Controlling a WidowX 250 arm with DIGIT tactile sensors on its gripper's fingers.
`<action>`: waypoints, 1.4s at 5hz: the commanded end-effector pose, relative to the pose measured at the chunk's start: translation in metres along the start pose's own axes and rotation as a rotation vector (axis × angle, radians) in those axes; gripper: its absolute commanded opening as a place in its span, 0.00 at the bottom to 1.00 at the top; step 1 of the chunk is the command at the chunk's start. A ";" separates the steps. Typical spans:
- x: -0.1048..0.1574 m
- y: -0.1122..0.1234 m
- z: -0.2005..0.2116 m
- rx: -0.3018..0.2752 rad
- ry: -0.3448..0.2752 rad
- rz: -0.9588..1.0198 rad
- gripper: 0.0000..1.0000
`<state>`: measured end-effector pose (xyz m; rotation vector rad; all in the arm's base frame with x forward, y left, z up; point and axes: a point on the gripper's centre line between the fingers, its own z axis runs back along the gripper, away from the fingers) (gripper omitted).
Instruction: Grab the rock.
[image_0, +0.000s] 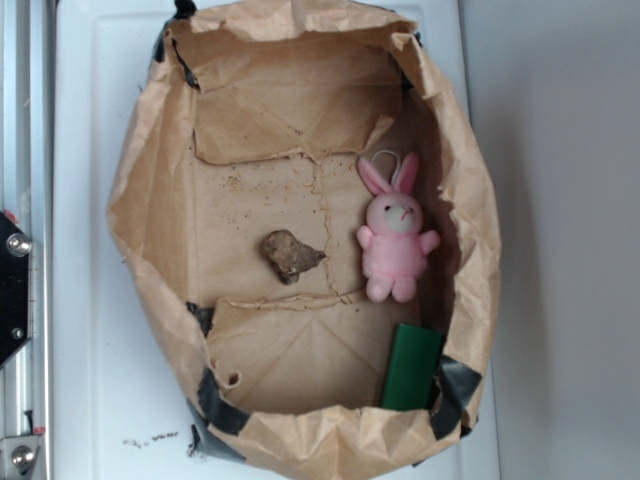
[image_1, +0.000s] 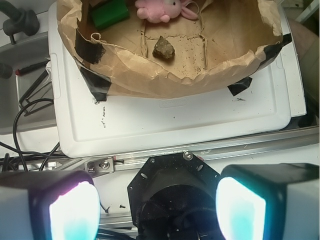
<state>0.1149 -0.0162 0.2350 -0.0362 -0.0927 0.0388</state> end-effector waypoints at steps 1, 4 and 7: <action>0.074 0.037 -0.021 -0.037 -0.042 0.022 1.00; 0.117 0.072 -0.065 -0.156 -0.082 -0.077 1.00; 0.137 0.063 -0.093 -0.161 -0.041 -0.062 1.00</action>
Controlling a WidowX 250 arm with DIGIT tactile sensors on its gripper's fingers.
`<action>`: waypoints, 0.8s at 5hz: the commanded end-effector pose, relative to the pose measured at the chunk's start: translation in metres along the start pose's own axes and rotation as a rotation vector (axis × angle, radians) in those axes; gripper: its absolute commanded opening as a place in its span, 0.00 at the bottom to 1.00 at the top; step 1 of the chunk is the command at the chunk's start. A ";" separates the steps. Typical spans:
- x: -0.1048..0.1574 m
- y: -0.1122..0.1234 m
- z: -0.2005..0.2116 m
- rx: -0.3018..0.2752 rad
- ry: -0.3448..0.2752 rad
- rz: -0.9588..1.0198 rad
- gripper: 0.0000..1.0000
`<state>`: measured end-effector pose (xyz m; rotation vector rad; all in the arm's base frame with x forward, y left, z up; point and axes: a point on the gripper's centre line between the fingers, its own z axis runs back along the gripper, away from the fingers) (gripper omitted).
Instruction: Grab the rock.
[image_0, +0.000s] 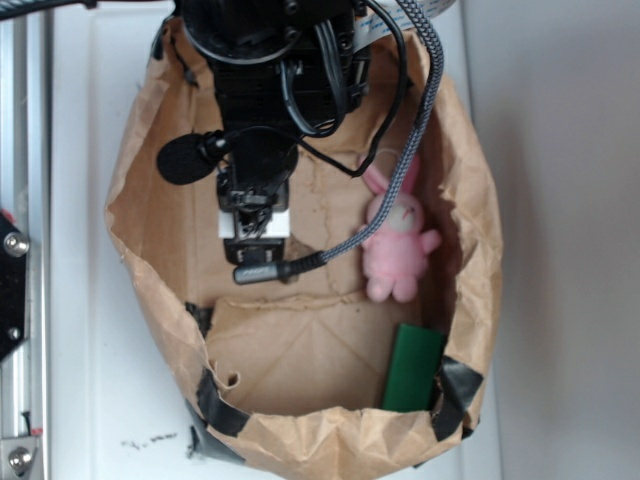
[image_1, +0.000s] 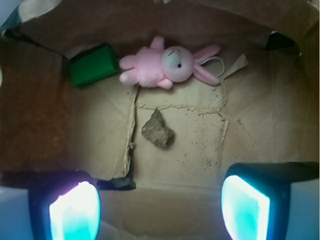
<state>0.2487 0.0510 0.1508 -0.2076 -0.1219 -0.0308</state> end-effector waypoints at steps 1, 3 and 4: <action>0.015 0.002 -0.010 0.022 0.003 0.004 1.00; 0.011 -0.001 -0.017 0.036 0.013 -0.010 1.00; 0.011 -0.001 -0.017 0.036 0.013 -0.010 1.00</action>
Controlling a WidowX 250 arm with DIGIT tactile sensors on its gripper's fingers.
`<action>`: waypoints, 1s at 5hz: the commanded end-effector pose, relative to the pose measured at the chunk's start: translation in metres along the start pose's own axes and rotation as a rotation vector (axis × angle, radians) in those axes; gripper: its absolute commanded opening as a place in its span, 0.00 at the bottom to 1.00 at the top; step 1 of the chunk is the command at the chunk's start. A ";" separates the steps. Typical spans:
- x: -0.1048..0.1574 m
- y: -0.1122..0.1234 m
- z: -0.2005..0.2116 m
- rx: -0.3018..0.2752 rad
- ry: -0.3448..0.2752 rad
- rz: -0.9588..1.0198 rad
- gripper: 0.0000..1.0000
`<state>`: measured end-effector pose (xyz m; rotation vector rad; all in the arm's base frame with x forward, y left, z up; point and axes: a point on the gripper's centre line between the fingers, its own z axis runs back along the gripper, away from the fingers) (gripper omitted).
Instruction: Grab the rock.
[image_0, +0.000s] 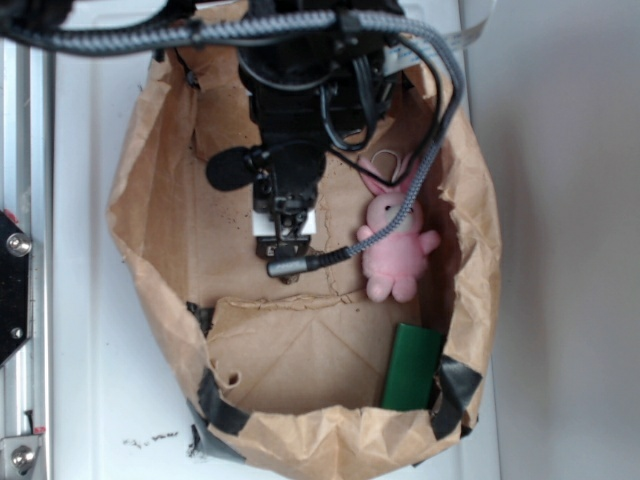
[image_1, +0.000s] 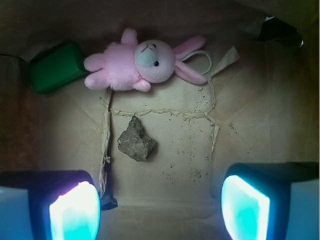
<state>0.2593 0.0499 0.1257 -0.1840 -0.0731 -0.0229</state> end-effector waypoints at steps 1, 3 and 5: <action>0.003 -0.005 0.010 0.013 -0.036 -0.021 1.00; 0.002 -0.020 -0.010 -0.113 -0.036 -0.062 1.00; 0.010 -0.046 -0.018 -0.067 -0.092 -0.093 1.00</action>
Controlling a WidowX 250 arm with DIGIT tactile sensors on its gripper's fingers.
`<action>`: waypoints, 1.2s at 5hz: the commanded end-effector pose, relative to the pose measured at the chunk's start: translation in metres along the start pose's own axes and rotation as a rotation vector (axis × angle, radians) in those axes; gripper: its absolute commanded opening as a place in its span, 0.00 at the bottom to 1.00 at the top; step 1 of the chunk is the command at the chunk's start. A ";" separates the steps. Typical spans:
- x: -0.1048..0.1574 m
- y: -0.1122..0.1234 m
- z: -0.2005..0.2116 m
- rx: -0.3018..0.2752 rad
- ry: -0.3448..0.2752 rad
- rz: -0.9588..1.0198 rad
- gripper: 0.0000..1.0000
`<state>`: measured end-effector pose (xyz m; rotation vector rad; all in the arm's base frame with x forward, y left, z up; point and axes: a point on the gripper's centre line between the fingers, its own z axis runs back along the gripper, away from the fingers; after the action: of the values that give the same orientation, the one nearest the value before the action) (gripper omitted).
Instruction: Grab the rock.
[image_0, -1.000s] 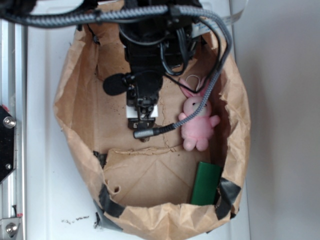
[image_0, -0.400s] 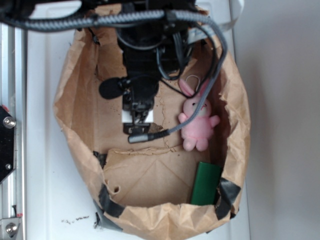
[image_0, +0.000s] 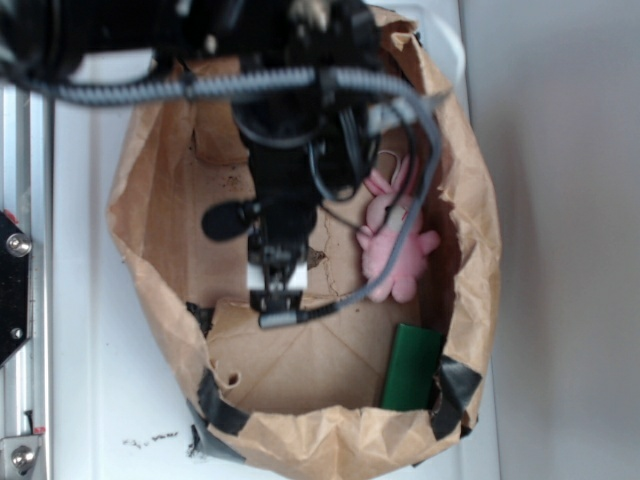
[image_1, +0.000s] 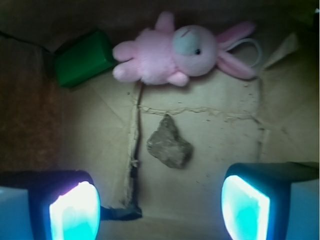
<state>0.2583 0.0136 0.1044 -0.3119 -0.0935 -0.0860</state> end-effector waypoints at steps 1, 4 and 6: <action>0.013 -0.015 0.008 0.065 -0.071 -0.038 1.00; 0.013 -0.015 0.008 0.065 -0.071 -0.038 1.00; 0.020 0.008 -0.034 0.141 -0.109 -0.027 1.00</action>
<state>0.2777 0.0141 0.0638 -0.1803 -0.1842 -0.0691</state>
